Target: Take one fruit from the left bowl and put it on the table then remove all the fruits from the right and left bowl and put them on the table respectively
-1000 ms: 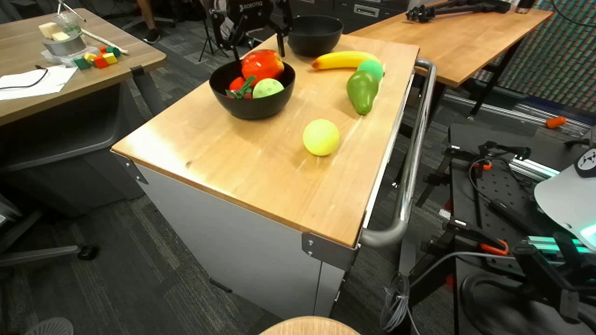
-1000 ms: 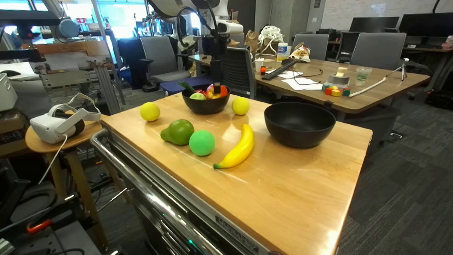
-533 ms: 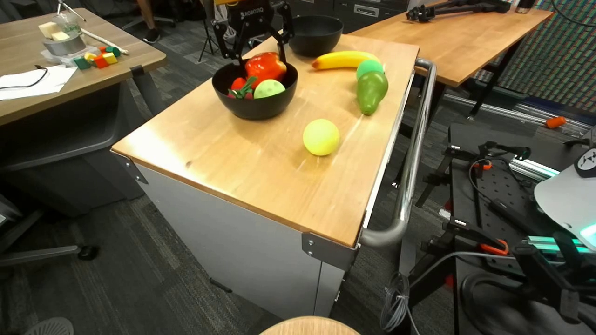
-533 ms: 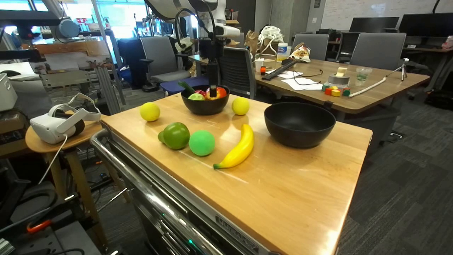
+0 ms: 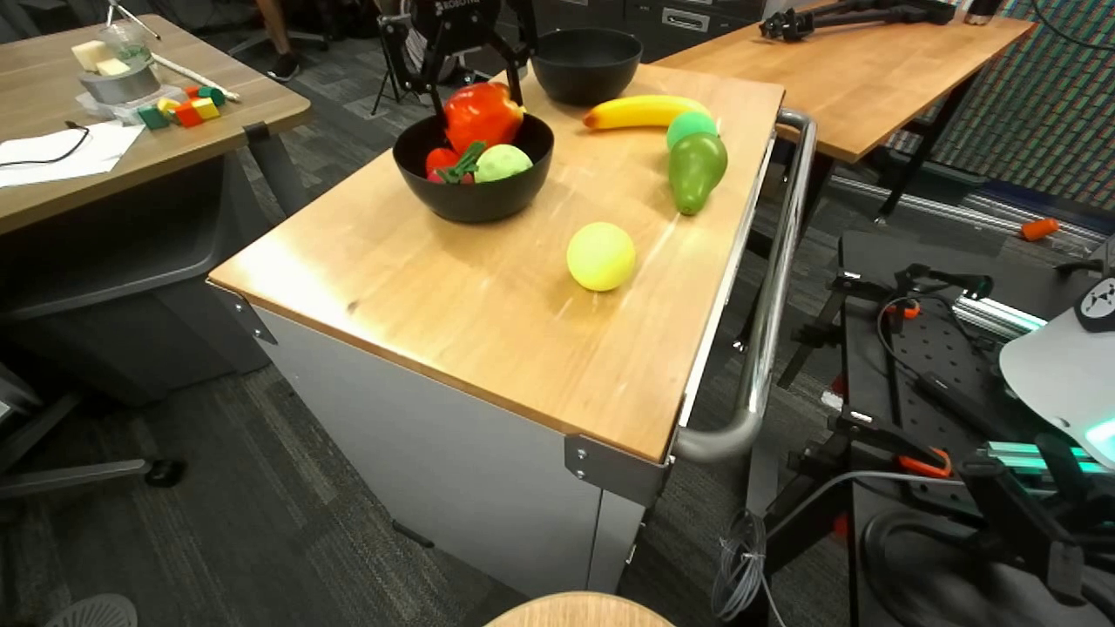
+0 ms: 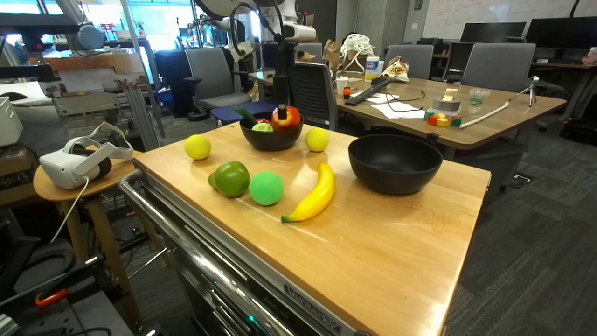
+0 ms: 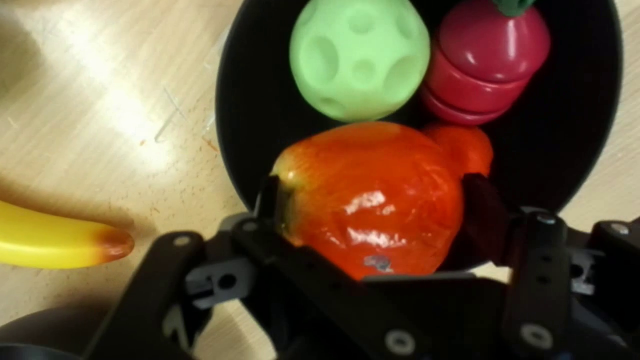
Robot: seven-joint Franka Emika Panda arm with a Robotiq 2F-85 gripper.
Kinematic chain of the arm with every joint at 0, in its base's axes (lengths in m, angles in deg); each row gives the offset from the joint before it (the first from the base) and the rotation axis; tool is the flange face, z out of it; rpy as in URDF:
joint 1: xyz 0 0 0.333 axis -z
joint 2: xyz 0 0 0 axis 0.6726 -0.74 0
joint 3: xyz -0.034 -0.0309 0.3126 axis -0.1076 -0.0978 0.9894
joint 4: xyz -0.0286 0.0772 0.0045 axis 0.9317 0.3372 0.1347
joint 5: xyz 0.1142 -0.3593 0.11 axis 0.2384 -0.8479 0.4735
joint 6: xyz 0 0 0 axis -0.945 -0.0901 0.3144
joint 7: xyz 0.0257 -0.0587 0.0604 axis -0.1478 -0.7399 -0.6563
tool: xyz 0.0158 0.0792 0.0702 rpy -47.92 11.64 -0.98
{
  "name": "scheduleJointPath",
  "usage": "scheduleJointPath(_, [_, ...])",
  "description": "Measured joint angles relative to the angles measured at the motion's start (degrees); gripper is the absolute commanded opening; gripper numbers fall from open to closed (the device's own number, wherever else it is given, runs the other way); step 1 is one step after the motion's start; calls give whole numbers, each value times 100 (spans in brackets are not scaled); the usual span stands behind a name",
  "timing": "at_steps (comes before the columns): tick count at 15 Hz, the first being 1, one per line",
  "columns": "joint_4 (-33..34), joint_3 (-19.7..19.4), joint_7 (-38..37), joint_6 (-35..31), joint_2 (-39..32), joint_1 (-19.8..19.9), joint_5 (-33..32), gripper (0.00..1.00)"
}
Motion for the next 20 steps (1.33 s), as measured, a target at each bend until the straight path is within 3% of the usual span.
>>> scheduleJointPath(6, [87,24,25,-44,501,-156,-174,61])
scheduleJointPath(10, [-215,10,22,-317,1060,-199,-667,61])
scheduleJointPath(14, [-1018,-87,-268,-703,1849,-145,-1024,61])
scheduleJointPath(20, [-2735,13,-994,-1317,2865,-36,-1080,61])
